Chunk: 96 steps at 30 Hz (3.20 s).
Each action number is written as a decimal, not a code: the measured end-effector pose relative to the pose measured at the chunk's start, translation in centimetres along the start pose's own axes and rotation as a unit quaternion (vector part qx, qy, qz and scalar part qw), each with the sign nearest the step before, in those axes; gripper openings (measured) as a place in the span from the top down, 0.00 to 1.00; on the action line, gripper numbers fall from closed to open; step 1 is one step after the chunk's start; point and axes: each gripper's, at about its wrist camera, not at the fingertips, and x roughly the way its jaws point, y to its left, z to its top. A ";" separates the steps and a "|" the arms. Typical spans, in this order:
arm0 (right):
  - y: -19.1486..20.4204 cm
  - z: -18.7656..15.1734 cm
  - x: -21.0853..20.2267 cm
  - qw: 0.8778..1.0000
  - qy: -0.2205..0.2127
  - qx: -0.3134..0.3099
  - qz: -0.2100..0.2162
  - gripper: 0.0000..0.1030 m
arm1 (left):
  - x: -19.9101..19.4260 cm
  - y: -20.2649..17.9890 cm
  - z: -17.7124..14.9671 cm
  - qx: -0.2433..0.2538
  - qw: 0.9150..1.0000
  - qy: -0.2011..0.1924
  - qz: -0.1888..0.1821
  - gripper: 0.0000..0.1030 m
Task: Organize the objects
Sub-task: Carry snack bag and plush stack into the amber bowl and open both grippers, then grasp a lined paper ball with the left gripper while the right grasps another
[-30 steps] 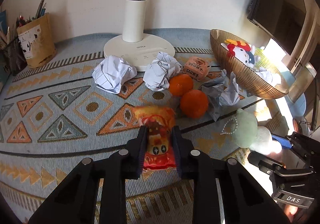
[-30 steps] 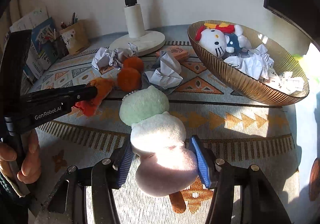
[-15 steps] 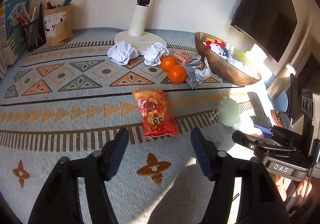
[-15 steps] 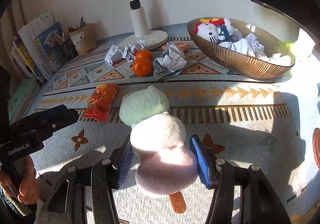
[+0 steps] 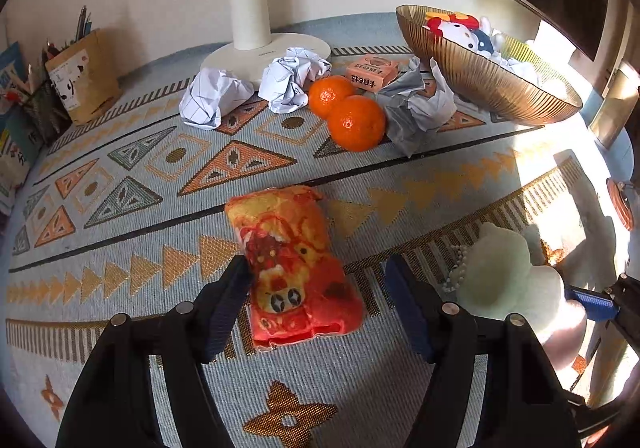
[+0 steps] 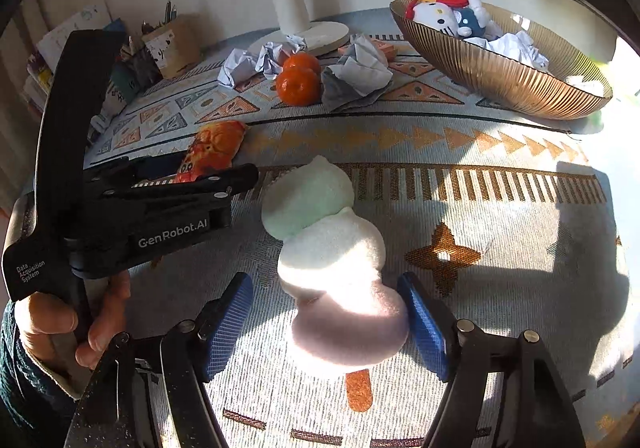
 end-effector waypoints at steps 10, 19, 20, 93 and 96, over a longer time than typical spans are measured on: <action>0.7 -0.4 -0.7 1.000 -0.028 -0.014 -0.005 0.52 | -2.2 1.3 -0.4 -0.034 0.999 -0.028 -0.032 0.68; -0.9 3.4 -8.8 0.991 -0.131 -0.021 -0.025 0.52 | -9.1 -3.1 5.5 0.009 0.988 -0.132 -0.086 0.68; -2.2 4.3 -10.2 0.988 -0.151 -0.007 -0.040 0.52 | -9.5 -3.7 6.6 0.012 0.985 -0.143 -0.092 0.68; 2.5 8.9 1.2 0.996 -0.063 -0.008 0.057 0.19 | -4.9 11.0 1.6 -0.079 0.994 -0.069 0.008 0.01; 2.5 13.2 0.4 0.995 -0.078 0.003 0.070 0.19 | -4.3 11.5 4.8 -0.038 0.996 -0.080 -0.009 0.01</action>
